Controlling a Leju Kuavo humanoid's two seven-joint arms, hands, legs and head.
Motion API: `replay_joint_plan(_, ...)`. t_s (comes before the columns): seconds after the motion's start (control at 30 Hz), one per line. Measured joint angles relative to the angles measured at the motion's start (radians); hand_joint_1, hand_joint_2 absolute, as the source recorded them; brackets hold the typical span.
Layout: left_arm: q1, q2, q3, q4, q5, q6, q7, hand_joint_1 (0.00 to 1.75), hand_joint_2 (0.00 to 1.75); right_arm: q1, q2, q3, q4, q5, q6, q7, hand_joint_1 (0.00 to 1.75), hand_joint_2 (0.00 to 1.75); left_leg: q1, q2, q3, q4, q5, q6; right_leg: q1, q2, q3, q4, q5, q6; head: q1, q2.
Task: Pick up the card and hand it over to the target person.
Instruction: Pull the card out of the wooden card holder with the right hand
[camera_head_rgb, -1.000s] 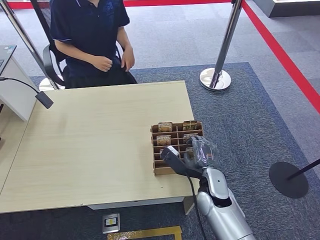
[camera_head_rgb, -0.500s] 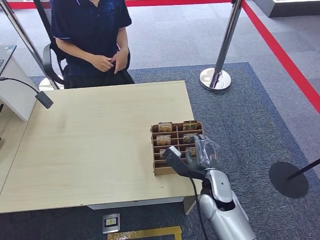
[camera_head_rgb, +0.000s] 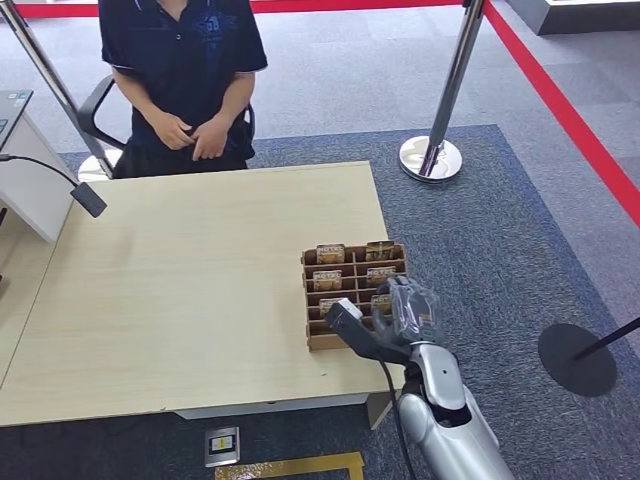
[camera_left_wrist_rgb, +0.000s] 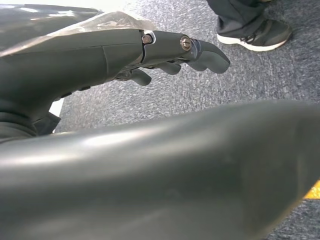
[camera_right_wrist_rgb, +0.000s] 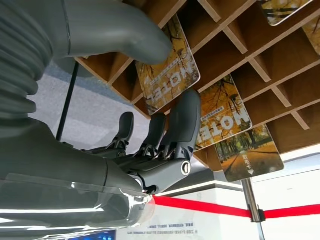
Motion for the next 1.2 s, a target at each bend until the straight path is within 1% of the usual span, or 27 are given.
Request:
replay_joint_plan(0.43, 0.0, -0.003, 0.001, -0.001, -0.007, 0.0, -0.002, 0.0, 0.0, 0.008, 0.0, -0.012, -0.006, -0.008, -0.002, 0.004, 0.91, 1.75, 0.0, -0.001, -0.001, 0.0, 0.0, 0.0, 0.0, -0.001, 0.0, 0.0, 0.0, 0.0, 0.0, 0.0)
replay_joint_plan(0.9, -0.001, 0.0, 0.002, 0.001, -0.01, 0.0, -0.006, 0.0, 0.0, 0.009, 0.002, -0.013, 0.002, -0.011, -0.003, 0.004, 0.89, 1.75, 0.0, -0.001, 0.0, 0.0, 0.0, 0.0, 0.0, -0.001, 0.0, 0.0, 0.0, 0.0, 0.0, 0.0)
replay_joint_plan(0.97, -0.001, 0.0, 0.002, 0.001, -0.01, 0.0, -0.006, 0.0, 0.0, 0.009, 0.002, -0.013, 0.002, -0.011, -0.003, 0.004, 0.95, 1.75, 0.0, -0.001, 0.0, 0.0, 0.0, 0.0, 0.0, -0.001, 0.0, 0.0, 0.0, 0.0, 0.0, 0.0)
replay_joint_plan(1.13, -0.001, 0.0, 0.002, 0.002, -0.01, 0.0, -0.006, 0.0, 0.0, 0.01, 0.005, -0.012, 0.006, -0.011, -0.003, 0.004, 1.4, 1.75, 0.0, -0.001, 0.0, 0.0, 0.0, 0.0, 0.0, -0.001, 0.0, 0.0, 0.0, 0.0, 0.0, 0.0)
replay_joint_plan(1.2, -0.001, 0.0, 0.002, 0.002, -0.011, 0.0, -0.005, 0.0, 0.0, 0.01, 0.005, -0.012, 0.007, -0.011, -0.003, 0.004, 1.55, 1.75, 0.0, -0.001, 0.0, 0.0, 0.0, 0.0, 0.0, -0.001, 0.0, 0.0, 0.0, 0.0, 0.0, 0.0)
